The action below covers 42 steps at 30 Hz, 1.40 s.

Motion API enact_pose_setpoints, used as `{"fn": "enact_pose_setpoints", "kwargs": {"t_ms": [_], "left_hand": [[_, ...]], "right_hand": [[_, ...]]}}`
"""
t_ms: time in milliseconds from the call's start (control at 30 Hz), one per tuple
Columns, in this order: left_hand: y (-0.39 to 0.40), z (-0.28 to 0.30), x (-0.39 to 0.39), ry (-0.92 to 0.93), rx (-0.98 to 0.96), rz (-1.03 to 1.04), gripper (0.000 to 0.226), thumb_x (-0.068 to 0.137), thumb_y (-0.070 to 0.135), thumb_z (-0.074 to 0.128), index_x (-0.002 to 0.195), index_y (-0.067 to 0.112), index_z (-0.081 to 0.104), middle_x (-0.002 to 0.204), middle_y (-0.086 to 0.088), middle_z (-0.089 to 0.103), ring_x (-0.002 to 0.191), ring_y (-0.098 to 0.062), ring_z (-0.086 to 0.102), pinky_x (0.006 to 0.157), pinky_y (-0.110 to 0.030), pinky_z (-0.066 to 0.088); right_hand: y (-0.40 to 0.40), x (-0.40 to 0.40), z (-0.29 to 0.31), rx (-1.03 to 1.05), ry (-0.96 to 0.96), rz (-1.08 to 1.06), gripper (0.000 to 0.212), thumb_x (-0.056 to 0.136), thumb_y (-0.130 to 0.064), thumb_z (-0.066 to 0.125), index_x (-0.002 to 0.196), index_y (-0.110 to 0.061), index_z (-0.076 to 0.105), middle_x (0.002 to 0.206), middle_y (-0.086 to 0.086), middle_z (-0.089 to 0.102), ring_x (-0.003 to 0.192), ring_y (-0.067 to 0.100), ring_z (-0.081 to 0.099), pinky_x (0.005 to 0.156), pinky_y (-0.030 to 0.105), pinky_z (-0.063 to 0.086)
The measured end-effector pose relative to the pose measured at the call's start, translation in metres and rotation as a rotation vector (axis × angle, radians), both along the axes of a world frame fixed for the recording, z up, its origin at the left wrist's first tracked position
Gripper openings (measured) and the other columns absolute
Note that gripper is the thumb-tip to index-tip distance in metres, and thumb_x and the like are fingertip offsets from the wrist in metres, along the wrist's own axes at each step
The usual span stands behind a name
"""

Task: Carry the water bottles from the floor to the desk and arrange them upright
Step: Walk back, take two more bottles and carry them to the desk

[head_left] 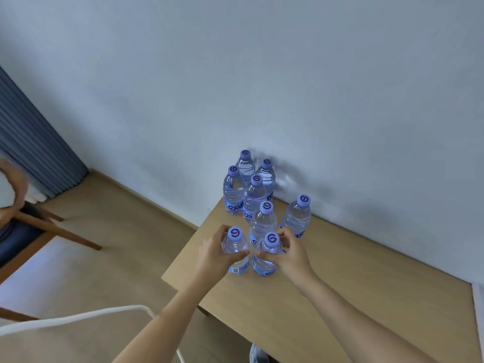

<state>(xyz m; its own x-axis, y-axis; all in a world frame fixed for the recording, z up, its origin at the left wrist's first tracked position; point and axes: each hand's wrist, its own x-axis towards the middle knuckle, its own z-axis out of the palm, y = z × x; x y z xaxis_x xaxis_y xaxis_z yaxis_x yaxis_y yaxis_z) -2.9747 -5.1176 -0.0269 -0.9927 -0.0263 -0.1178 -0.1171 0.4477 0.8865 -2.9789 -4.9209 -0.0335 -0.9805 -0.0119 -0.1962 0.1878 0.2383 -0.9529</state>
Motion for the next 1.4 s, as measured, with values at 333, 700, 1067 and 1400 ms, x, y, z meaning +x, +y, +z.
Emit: {"fn": "enact_pose_setpoints", "kwargs": {"t_ms": [333,700,1067,1400], "left_hand": [[0.003,-0.011,-0.007,-0.013,0.044,-0.016,0.044,0.059,0.028,0.082,0.095,0.034,0.057,0.089,0.015,0.068,0.081,0.001,0.063,0.067,-0.013,0.050],[0.003,-0.001,-0.003,-0.047,0.038,-0.044,0.060,0.067,0.012,0.085,0.116,0.027,0.052,0.108,0.009,0.061,0.098,-0.009,0.058,0.073,-0.007,0.044],[-0.012,0.007,0.061,-0.089,-0.171,-0.049,0.092,0.080,0.034,0.076,0.150,0.020,0.017,0.153,0.000,0.025,0.106,-0.009,0.044,0.064,-0.013,0.034],[0.058,0.007,0.147,-0.083,-0.166,-0.453,0.068,0.084,0.027,0.073,0.139,0.013,0.036,0.144,-0.006,0.037,0.131,-0.021,0.038,0.099,-0.026,0.030]], "right_hand": [[-0.001,-0.005,-0.009,0.063,0.028,0.016,0.043,0.064,-0.019,0.088,0.085,-0.034,0.054,0.088,-0.020,0.069,0.082,-0.008,0.062,0.068,0.006,0.044],[-0.002,-0.004,-0.009,0.076,0.005,-0.002,0.055,0.061,-0.020,0.092,0.097,-0.034,0.054,0.103,-0.011,0.065,0.095,0.005,0.063,0.073,0.011,0.045],[0.000,0.087,0.008,0.073,-0.038,-0.161,0.078,0.067,-0.028,0.088,0.133,-0.028,0.045,0.125,-0.007,0.048,0.117,0.018,0.052,0.098,0.030,0.043],[0.036,0.255,0.022,0.038,-0.096,-0.481,0.069,0.077,-0.029,0.081,0.135,-0.034,0.044,0.129,-0.008,0.052,0.111,0.008,0.056,0.082,0.022,0.046]]}}
